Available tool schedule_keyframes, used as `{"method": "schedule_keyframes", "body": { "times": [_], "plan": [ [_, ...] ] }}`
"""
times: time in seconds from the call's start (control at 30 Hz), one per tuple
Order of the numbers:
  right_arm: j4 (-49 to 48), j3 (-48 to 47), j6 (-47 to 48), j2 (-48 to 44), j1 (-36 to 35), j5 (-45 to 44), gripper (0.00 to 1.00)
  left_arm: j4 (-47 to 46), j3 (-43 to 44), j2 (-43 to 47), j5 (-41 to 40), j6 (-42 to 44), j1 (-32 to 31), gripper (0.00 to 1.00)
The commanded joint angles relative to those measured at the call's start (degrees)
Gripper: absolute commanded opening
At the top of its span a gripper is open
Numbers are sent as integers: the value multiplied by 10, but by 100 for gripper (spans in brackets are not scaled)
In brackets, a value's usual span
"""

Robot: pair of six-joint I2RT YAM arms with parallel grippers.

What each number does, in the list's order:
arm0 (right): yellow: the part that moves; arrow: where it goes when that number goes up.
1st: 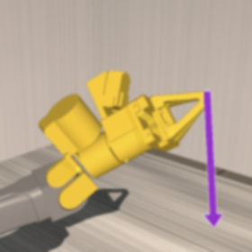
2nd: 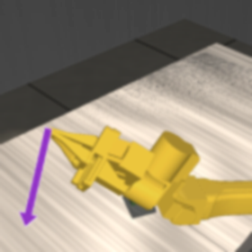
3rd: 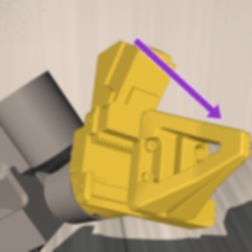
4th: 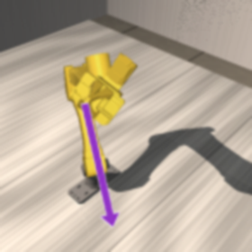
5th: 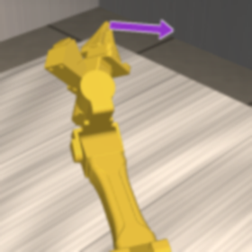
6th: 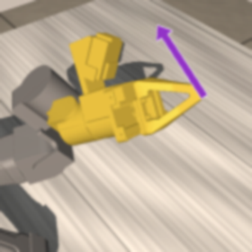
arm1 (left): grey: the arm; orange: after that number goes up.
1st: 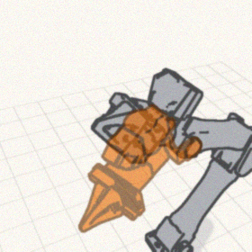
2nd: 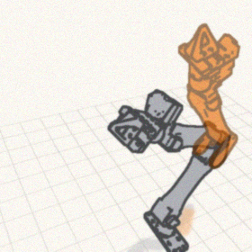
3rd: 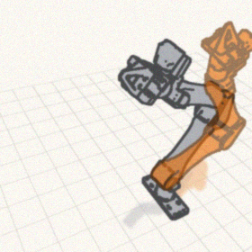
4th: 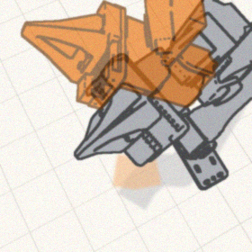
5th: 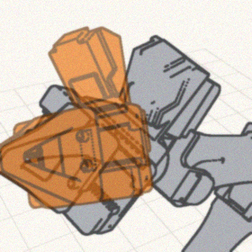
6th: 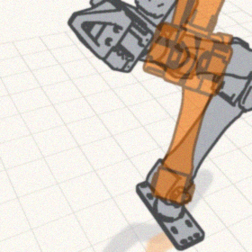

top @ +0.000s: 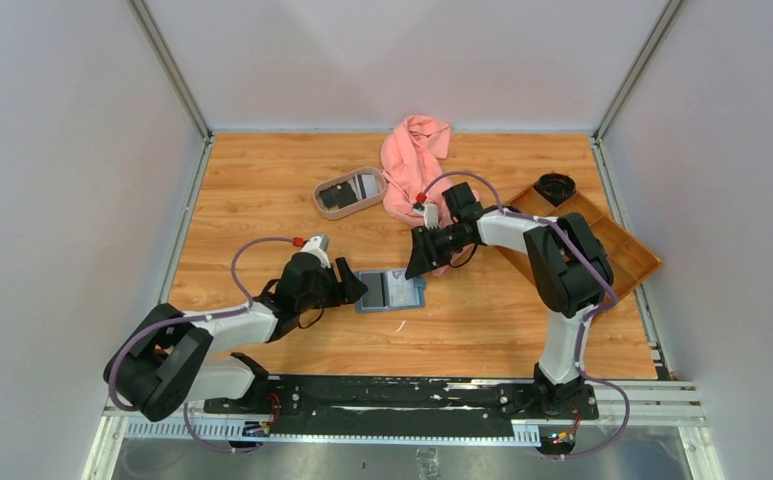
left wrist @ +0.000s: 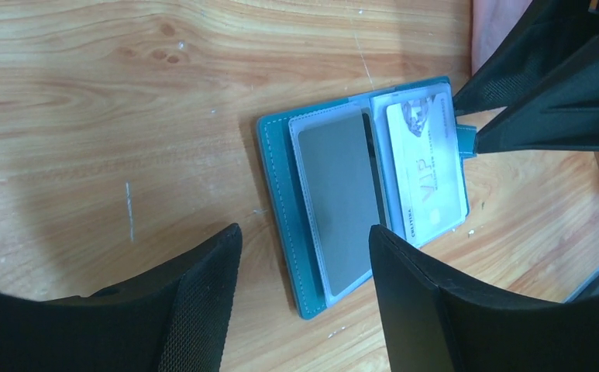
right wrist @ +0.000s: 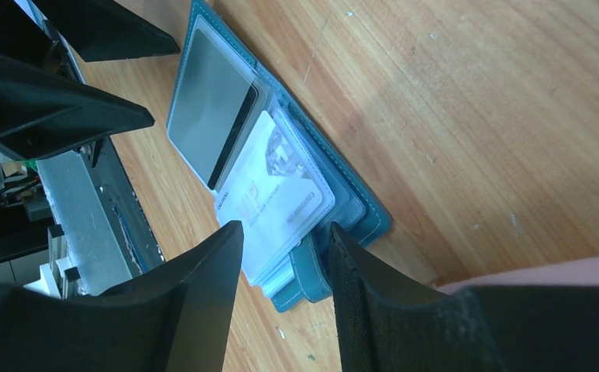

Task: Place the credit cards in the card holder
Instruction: Turn over the card slot in the card holder.

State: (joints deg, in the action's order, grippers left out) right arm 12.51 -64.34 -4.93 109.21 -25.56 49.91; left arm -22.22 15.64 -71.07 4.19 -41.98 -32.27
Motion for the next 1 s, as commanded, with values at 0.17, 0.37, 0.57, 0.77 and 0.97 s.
{"method": "schedule_keyframes", "body": {
  "times": [0.17,0.37,0.57,0.77,0.97],
  "plan": [
    [20,-17,-2,7,-15,35,48,-15,14,-74,31,1,4,57],
    [20,-20,-1,0,-20,58,47,-28,22,-96,61,-4,4,50],
    [20,-19,1,-16,-26,83,46,-35,24,-96,79,-8,1,46],
    [23,-18,10,-19,-38,77,45,-47,26,-99,84,-17,-5,46],
    [49,-22,46,-29,-37,73,50,-46,13,-63,74,-18,-5,49]
  ]
}}
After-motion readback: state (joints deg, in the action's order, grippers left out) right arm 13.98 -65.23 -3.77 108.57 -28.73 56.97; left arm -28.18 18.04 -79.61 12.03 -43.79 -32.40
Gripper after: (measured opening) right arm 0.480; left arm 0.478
